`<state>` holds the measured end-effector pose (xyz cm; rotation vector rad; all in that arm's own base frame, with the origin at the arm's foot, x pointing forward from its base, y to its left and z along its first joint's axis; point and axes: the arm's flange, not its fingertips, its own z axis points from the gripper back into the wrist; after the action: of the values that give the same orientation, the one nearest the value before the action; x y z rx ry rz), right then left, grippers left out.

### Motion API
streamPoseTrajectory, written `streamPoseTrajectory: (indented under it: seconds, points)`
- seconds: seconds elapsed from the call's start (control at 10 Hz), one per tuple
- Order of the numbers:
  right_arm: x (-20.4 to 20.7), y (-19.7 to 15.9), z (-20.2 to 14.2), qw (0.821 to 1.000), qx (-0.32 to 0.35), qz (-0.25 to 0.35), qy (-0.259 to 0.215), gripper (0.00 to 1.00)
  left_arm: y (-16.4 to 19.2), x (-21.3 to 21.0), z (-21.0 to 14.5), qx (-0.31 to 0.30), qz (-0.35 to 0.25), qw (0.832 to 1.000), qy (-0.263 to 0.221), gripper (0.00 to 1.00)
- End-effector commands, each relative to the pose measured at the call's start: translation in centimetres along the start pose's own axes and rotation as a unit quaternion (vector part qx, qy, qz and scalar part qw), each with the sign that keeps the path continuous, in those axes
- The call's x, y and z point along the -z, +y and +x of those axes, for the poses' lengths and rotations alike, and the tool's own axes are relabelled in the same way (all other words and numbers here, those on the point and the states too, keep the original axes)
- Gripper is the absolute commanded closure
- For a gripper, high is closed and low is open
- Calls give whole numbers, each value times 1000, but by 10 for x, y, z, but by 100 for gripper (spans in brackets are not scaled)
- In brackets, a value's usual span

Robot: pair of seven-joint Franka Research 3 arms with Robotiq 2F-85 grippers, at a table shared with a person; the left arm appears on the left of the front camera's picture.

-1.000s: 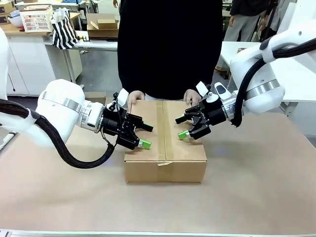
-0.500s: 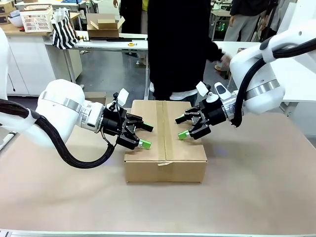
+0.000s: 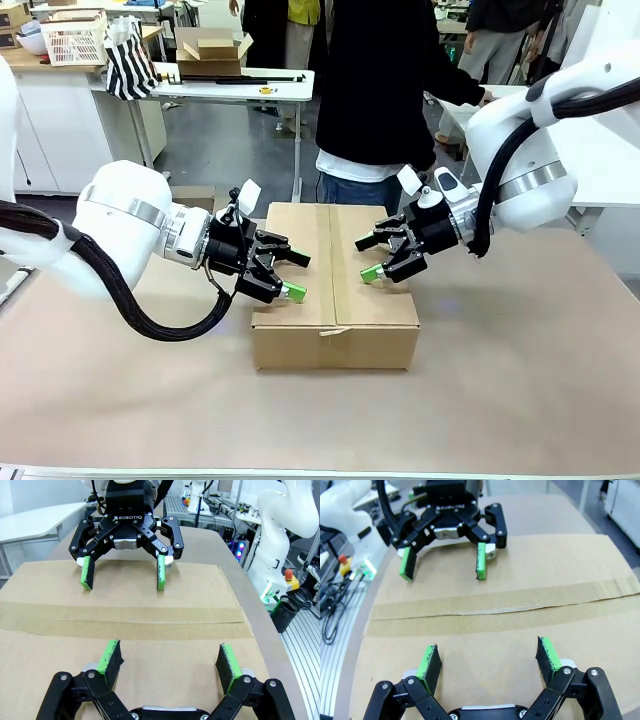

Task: Pack the gift set into the box.
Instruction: Press and hold the closed box until the human finishes sealing it.

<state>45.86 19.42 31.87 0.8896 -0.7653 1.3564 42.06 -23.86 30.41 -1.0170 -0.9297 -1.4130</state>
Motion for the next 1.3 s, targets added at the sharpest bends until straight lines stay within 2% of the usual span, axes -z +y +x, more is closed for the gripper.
streamPoseTrajectory:
  seconds: [0.0, 1.2]
  points:
    - [1, 1, -3, 1000, 5, -2, -4, 0, -2, 0, -2, 4, -2, 1000, -2, 0]
    - [1, 1, -3, 1000, 5, -2, -4, 0, -2, 0, -2, 4, -2, 1000, -2, 0]
